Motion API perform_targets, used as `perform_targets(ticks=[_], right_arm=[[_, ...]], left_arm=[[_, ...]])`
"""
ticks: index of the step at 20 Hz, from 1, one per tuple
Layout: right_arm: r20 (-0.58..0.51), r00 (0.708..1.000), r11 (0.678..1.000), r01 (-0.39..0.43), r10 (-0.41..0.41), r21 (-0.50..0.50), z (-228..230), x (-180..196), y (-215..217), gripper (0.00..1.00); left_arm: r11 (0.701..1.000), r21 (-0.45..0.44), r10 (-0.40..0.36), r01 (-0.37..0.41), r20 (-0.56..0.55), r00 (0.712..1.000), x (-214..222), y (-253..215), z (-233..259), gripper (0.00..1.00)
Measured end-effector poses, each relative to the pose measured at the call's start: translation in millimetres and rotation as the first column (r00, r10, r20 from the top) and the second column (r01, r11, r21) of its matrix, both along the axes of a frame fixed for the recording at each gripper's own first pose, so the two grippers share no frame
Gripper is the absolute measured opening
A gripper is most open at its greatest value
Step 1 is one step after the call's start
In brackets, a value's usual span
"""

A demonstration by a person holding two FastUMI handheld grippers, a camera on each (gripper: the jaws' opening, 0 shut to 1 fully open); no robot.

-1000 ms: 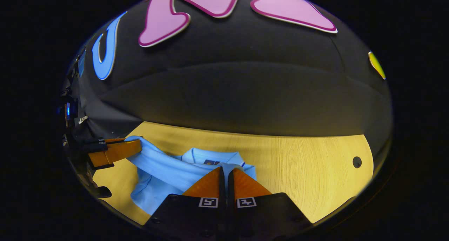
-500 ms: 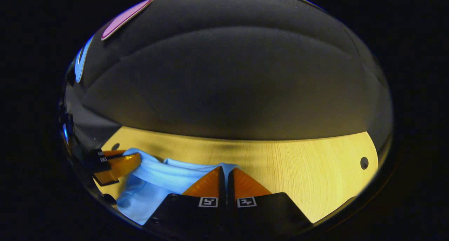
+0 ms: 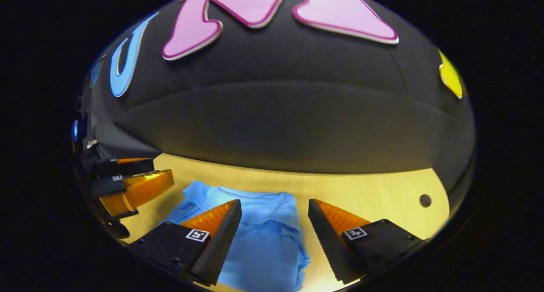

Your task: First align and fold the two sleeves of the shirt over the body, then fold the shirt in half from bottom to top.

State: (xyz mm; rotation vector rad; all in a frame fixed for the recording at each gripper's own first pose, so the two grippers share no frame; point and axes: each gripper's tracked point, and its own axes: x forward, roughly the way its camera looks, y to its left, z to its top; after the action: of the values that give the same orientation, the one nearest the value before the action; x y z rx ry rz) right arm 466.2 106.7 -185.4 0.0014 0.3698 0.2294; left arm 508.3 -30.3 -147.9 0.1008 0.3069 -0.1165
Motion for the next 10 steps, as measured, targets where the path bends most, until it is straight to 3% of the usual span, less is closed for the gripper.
perform_targets(ticks=[5,10], right_arm=[[0.196,0.98,0.998,0.032,-0.041,0.05,94.4,-73.4,-13.0,0.98],[0.271,0.961,0.997,0.033,-0.05,0.068,159.4,-174.3,-23.6,0.98]], left_arm=[[0.999,-0.036,0.02,-0.015,0.141,0.99,-83.6,-10.5,87.0,0.98],[0.997,-0.068,0.043,-0.026,0.25,0.967,-190.7,-10.5,163.6,0.98]])
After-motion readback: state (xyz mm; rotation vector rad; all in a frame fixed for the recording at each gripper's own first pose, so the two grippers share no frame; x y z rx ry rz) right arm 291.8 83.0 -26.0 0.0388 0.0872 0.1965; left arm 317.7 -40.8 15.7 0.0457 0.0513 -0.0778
